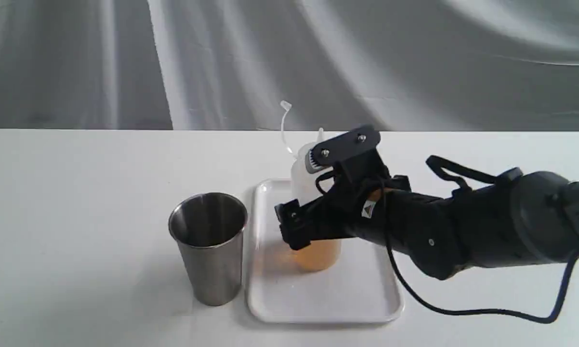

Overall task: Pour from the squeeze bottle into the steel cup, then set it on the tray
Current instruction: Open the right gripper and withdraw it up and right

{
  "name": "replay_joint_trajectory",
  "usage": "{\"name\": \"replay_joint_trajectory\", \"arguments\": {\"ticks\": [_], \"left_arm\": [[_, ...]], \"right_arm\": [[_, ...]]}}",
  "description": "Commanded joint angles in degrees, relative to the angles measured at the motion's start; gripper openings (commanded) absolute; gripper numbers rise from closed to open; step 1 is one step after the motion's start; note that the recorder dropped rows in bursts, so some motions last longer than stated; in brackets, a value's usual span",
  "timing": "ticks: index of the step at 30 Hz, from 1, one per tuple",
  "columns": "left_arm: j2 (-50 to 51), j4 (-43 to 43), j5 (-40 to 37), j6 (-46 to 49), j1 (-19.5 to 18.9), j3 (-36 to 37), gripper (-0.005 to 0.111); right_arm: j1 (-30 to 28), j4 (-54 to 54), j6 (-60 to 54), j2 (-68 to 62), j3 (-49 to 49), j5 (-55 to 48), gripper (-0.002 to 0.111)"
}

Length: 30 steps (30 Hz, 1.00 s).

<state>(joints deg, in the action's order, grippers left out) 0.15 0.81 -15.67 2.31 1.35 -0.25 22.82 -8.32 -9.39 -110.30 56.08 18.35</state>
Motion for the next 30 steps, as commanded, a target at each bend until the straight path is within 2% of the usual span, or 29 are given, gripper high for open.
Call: {"name": "replay_joint_trajectory", "arguments": {"ticks": [1,8,13,16,19,21,24,26,27,30], "left_arm": [[-0.1,0.1,0.4,-0.3,-0.1,0.3,0.000],[-0.1,0.1,0.4,-0.2,-0.1,0.3,0.000],[-0.1,0.1,0.4,-0.2,-0.1,0.3,0.000],[-0.1,0.1,0.4,-0.2,-0.1,0.3,0.000],[-0.1,0.1,0.4,-0.2,-0.1,0.3,0.000],[-0.1,0.1,0.4,-0.4,-0.1,0.3,0.000],[-0.1,0.1,0.4,-0.4,-0.1,0.3,0.000],[-0.1,0.1,0.4,-0.4,-0.1,0.3,0.000],[-0.1,0.1,0.4,-0.4,-0.1,0.3,0.000],[-0.1,0.1,0.4,-0.4,-0.1,0.3,0.000]], "right_arm": [[-0.4,0.6,-1.3,5.5,0.0,0.5,0.104],[-1.0,0.2,-1.3,19.0,0.0,-0.4,0.104],[-1.0,0.2,-1.3,30.2,0.0,-8.7,0.103],[-1.0,0.7,-1.3,36.0,0.0,-13.4,0.098],[-1.0,2.8,-1.3,41.0,0.0,-13.8,0.083],[-1.0,3.9,-1.3,43.7,0.0,-13.7,0.069],[-1.0,6.6,-1.3,47.7,0.0,-14.8,0.040],[-1.0,8.0,-1.3,49.3,0.0,-16.9,0.026],[-1.0,8.3,-1.3,50.3,0.0,-18.4,0.016],[-1.0,8.8,-0.8,51.7,0.0,-22.4,0.000]]}}
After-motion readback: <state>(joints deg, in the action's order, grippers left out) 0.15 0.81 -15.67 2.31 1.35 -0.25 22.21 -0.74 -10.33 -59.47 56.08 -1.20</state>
